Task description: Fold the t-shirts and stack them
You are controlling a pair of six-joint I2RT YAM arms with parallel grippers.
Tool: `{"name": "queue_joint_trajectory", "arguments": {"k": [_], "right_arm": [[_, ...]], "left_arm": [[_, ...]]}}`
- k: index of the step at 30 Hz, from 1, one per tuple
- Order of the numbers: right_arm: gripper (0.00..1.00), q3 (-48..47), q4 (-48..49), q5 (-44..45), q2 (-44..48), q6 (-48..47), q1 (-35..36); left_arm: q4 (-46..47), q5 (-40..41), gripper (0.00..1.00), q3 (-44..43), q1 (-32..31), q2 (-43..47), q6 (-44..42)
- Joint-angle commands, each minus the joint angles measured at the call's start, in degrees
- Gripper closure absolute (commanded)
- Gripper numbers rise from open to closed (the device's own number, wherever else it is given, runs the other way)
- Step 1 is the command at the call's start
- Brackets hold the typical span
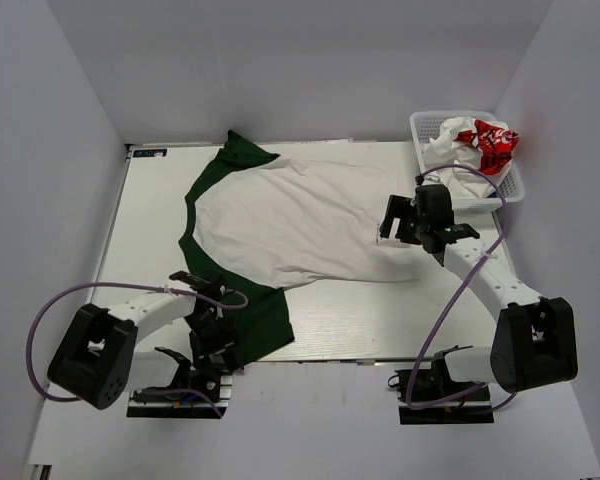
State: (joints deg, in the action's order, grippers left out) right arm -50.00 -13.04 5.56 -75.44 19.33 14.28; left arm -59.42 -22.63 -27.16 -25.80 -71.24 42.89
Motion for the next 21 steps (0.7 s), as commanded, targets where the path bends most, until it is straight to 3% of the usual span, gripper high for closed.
{"name": "queue_joint_trajectory", "arguments": {"k": [1,7,10,13,21], "right_arm": [[0.1,0.3,1.1,1.3,0.2,1.1,-0.3],[0.1,2.5,-0.4,3.0,1.0,2.7,-0.3],[0.1,3.5,-1.1,3.0,1.4,3.1,-0.7],[0.1,5.2,-3.0,4.0,2.4,4.4,-0.6],[0.1,11.3,-15.2,5.1,12.8,10.5,-1.1]], "left_arm": [[7.6,1.5,0.34,-1.7,-1.2,-3.0,0.6],[10.4,2.1,0.53,-3.7,-2.9,-8.7,0.0],[11.0,1.5,0.68,-5.2,-3.6,-10.4,-0.6],[10.3,1.5,1.0,-7.6,-4.2,-11.7,-1.1],[7.8,1.0,1.0,-9.1,-4.7,-3.9,-2.2]]}}
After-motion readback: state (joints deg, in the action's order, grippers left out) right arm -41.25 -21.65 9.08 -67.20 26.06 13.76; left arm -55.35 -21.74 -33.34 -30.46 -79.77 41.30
